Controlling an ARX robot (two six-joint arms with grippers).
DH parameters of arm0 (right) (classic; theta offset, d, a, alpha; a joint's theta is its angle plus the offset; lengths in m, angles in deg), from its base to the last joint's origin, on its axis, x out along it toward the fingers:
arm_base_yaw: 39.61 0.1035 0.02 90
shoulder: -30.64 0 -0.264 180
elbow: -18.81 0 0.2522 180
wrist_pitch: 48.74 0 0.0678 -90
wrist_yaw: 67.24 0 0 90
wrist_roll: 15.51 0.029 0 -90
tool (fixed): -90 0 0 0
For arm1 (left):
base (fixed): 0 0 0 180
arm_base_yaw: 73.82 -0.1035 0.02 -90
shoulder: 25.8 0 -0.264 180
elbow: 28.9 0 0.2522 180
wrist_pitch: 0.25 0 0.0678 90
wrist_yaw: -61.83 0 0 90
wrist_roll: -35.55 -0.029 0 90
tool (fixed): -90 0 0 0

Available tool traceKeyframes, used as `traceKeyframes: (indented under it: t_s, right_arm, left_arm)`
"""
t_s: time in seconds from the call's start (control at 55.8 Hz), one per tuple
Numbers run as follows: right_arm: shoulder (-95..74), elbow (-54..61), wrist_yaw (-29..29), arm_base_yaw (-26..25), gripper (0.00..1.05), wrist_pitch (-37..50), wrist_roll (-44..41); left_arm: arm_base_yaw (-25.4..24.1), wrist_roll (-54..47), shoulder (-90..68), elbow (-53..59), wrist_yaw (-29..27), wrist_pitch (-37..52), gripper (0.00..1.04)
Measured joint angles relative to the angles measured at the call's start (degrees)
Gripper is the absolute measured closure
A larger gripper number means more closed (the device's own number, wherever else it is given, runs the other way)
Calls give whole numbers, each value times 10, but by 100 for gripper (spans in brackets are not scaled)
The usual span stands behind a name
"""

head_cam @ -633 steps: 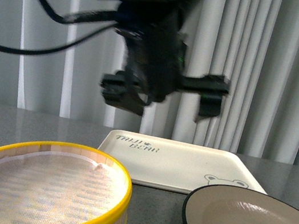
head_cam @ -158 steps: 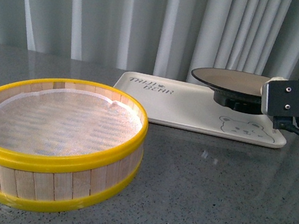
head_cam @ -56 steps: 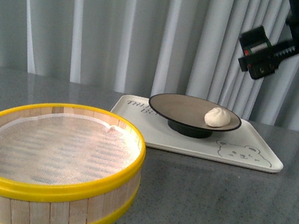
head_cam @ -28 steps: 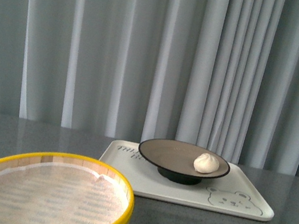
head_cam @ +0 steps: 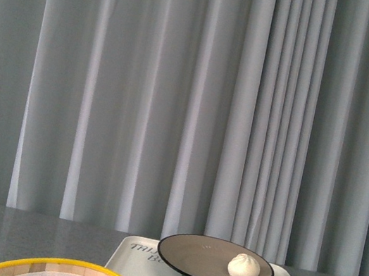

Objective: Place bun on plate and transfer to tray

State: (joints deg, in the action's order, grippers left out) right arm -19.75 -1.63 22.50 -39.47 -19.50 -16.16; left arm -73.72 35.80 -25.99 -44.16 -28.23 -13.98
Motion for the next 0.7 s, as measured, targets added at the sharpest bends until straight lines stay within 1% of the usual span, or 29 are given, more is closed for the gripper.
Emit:
traceKeyframes:
  t_s: [0.269,0.358,0.699]
  right_arm:
    - [92,32,2,0,103,-58,0]
    - [103,56,2,0,103,-40,0]
    - [227,64,2,0,103,-156,0]
  left_arm:
    - [0,0,0,0,0,0,7]
    - [0,0,0,0,0,0,7]
    - [0,0,0,0,0,0,7]
